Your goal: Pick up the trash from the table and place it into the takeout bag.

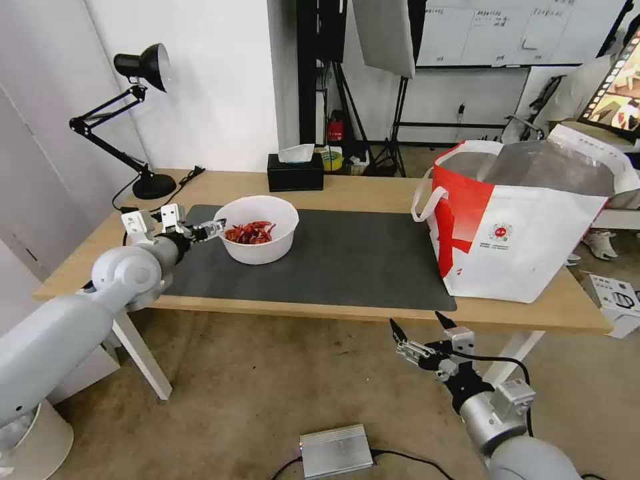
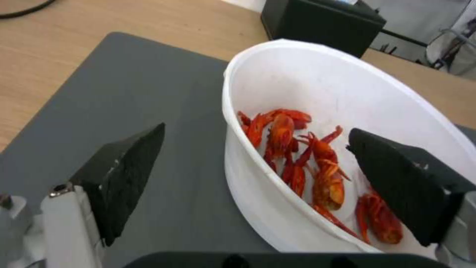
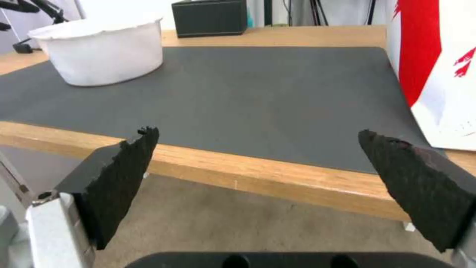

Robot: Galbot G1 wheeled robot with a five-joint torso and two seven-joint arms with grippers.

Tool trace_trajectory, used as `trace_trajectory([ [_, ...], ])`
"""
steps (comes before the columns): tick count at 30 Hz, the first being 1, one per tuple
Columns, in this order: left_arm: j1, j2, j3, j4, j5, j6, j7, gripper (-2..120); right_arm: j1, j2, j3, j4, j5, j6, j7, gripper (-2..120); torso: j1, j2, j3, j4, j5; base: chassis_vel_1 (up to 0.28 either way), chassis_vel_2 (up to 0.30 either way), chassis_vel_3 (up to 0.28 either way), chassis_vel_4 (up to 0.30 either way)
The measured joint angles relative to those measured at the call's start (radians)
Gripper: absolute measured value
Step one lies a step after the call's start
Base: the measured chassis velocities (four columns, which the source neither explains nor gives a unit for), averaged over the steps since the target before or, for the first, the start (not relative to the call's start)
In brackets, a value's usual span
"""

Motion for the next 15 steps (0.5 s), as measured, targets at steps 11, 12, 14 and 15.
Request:
trace_trajectory([
  [11,-0.058,-0.030,0.060,0.055,0.000,0.010,-0.009,100,0.000,0.000,0.000,0.000,0.000,0.000,0.000,100,0.000,0.000,0.000,0.0000,0.0001,0.000,0.000,0.000,0.000],
  [12,-0.061,-0.035,0.062,0.059,-0.003,0.022,-0.014,100,0.000,0.000,0.000,0.000,0.000,0.000,0.000,100,0.000,0.000,0.000,0.0000,0.0000,0.000,0.000,0.000,0.000],
  [14,-0.062,-0.038,0.063,0.061,-0.007,0.036,-0.015,100,0.000,0.000,0.000,0.000,0.000,0.000,0.000,100,0.000,0.000,0.000,0.0000,0.0000,0.000,0.000,0.000,0.000],
  [15,-0.065,-0.043,0.064,0.063,-0.010,0.046,-0.017,100,0.000,0.000,0.000,0.000,0.000,0.000,0.000,100,0.000,0.000,0.000,0.0000,0.0001,0.000,0.000,0.000,0.000],
])
